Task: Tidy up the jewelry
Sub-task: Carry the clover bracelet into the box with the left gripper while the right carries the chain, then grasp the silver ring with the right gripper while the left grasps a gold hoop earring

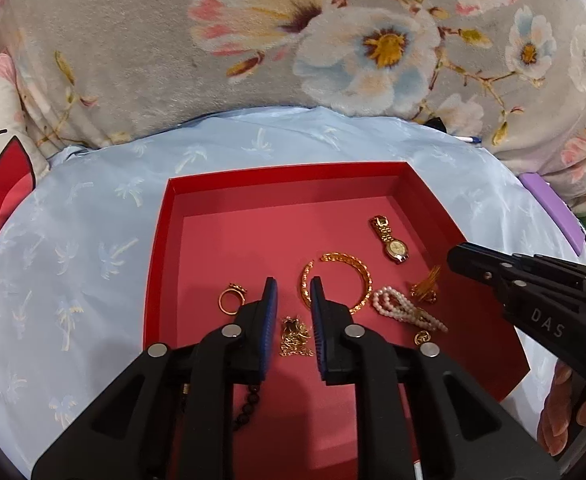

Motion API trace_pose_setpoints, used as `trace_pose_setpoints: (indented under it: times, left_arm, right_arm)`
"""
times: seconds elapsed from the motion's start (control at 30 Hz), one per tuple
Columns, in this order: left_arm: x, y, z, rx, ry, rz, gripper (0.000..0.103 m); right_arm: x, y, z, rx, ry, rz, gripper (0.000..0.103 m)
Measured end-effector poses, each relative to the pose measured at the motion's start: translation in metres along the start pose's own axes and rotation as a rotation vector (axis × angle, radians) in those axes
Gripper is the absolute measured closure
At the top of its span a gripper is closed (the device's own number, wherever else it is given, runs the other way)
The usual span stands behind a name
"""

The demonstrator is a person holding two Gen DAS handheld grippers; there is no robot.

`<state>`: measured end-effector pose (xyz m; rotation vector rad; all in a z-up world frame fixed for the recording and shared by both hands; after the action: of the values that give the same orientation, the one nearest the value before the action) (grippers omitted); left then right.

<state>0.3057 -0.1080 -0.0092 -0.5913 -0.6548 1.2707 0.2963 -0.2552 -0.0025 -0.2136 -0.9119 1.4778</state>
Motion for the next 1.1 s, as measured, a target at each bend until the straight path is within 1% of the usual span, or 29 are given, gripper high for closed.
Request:
trace_pose_setpoints:
  times: [0.07, 0.13, 0.23, 0.27, 0.33, 0.43, 0.63, 0.73, 0.83, 1.0, 1.03, 1.1]
  left_arm:
    - [0.004, -0.002, 0.005, -0.011, -0.002, 0.019, 0.072]
    - [0.010, -0.004, 0.013, -0.027, -0.010, 0.032, 0.068]
    - [0.018, -0.003, 0.028, -0.057, -0.032, 0.038, 0.066]
    - [0.022, -0.001, 0.034, -0.068, -0.037, 0.041, 0.061]
    - [0.031, 0.005, 0.048, -0.090, -0.050, 0.050, 0.056]
    - [0.042, 0.021, 0.065, -0.101, -0.065, 0.050, 0.056]
    - [0.059, 0.064, 0.082, -0.077, -0.098, 0.042, 0.056]
    - [0.068, 0.088, 0.084, -0.053, -0.113, 0.052, 0.056]
    - [0.073, 0.111, 0.083, -0.008, -0.100, 0.062, 0.056]
    - [0.073, 0.141, 0.088, 0.016, -0.090, 0.039, 0.055]
    - [0.073, 0.145, 0.090, 0.016, -0.089, 0.033, 0.054]
    - [0.073, 0.151, 0.093, 0.012, -0.085, 0.027, 0.048]
  right_arm:
    - [0.000, -0.002, 0.008, -0.017, -0.008, -0.007, 0.095]
    - [0.002, -0.004, 0.021, -0.041, -0.003, -0.001, 0.095]
    - [0.006, -0.001, 0.039, -0.065, -0.006, 0.008, 0.093]
    - [0.008, 0.003, 0.047, -0.070, -0.010, 0.010, 0.091]
    - [0.011, 0.012, 0.060, -0.077, -0.017, 0.010, 0.087]
    - [0.017, 0.034, 0.075, -0.075, -0.029, 0.008, 0.086]
    - [0.035, 0.087, 0.086, -0.032, -0.031, 0.009, 0.086]
    - [0.047, 0.113, 0.084, -0.004, -0.043, 0.011, 0.086]
    - [0.059, 0.136, 0.078, 0.022, -0.061, 0.003, 0.086]
    - [0.079, 0.165, 0.059, 0.084, -0.107, -0.005, 0.086]
    - [0.082, 0.168, 0.057, 0.091, -0.111, -0.003, 0.085]
    - [0.092, 0.173, 0.052, 0.104, -0.116, 0.010, 0.082]
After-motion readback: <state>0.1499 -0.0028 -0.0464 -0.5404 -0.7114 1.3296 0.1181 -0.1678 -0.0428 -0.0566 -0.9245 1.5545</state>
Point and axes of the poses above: each gripper's, at about its wrist camera, not at the fingertips, and z roughly against the way its jaws point, x to its left, y to its underside, the point moved 8 cm from there along -z, roughly the way its jaws point, and after that the axes turned 15 degrees about -y, right-handed, at the moved point
